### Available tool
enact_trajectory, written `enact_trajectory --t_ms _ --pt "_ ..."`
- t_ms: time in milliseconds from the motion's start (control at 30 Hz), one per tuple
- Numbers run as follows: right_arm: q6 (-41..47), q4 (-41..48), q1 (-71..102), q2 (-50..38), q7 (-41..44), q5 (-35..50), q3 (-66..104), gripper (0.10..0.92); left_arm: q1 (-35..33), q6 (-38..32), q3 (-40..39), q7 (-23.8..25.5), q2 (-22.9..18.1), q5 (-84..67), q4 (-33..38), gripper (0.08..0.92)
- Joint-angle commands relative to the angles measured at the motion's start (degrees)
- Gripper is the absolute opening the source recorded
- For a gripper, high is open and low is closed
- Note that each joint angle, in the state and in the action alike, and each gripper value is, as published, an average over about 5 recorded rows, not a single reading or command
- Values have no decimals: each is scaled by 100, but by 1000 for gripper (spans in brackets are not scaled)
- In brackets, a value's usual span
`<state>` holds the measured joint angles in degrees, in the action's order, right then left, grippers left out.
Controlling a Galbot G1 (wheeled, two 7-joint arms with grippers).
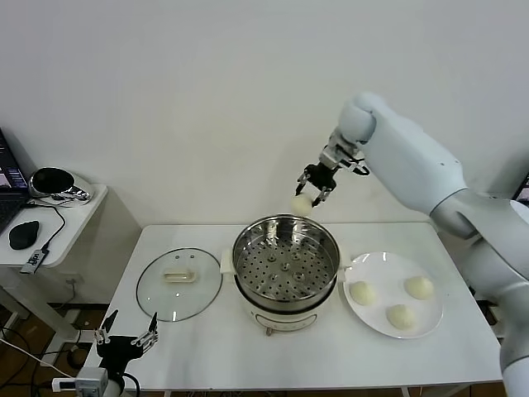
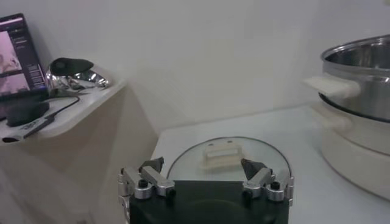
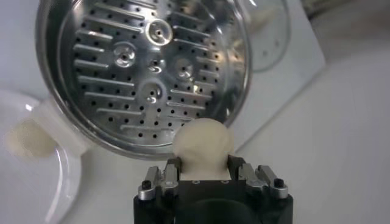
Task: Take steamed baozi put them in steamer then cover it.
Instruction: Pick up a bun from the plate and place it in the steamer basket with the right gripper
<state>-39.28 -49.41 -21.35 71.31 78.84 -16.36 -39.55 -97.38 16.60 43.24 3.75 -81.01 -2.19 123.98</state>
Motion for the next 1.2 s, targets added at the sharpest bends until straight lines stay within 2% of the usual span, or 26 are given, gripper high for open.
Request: enact_trajectory --t_ms 33,367,500,1200 --pt "-826 -336 -25 198 -178 -650 -219 492 -7 9 -3 -3 -9 11 2 823" --pt "-823 -612 128 300 -327 -962 -358 492 -82 3 25 -23 -43 19 67 823" --pt "-823 -489 231 429 -504 -1377 -246 492 -88 2 25 -25 -73 22 58 823" --pt "-822 155 945 883 -976 -2127 120 492 -54 -4 0 -33 -127 27 -194 823"
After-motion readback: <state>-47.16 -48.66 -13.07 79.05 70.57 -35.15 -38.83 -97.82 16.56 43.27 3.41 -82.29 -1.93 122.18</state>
